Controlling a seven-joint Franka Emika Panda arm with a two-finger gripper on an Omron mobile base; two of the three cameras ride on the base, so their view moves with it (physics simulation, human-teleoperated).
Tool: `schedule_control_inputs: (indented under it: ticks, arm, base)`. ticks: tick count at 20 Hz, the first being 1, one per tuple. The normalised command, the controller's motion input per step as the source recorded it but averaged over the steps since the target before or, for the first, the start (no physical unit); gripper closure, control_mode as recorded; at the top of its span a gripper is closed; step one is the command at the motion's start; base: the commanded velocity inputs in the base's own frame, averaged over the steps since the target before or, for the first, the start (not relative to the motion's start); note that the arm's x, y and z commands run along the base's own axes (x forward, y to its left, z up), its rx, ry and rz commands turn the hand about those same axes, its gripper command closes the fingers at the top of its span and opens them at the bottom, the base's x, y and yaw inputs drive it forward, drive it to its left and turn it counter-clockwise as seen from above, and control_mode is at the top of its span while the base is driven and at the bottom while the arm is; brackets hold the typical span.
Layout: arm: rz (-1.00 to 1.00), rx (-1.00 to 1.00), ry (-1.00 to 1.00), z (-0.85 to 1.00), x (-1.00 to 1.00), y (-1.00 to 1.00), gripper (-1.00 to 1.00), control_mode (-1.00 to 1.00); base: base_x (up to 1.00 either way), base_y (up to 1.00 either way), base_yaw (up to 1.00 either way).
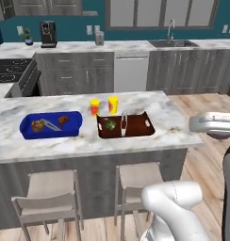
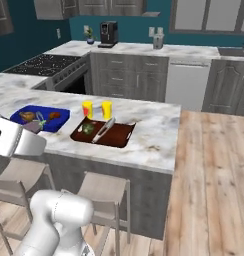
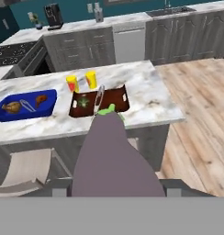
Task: Gather the eggplant and broccoli from the fridge and place them on a tray on the dining counter. Then gather the chicken drumsticks from the fridge and place them on the other tray.
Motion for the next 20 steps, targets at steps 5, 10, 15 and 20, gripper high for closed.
schedule_control_inputs:
  ticks: [5, 10, 15, 20]
  arm:
    - [0.00, 0.00, 0.00, 0.00, 0.00, 0.00, 1.00, 1.00]
    - [0.08, 0.05, 0.06, -0.10, 0.79, -0.16, 1.00, -1.00]
    - [0.01, 0.03, 0.12, -0.19, 1.00, -0.04, 1.00, -1.00]
    - [0.00, -0.01, 0.16, -0.34, 0.92, 0.00, 1.00, -1.00]
  base:
    - [0.71, -0.40, 0.31]
    - [0.18, -0.04, 0.03]
    - [0.00, 0.00, 0.00]
    - [0.00, 0.00, 0.00]
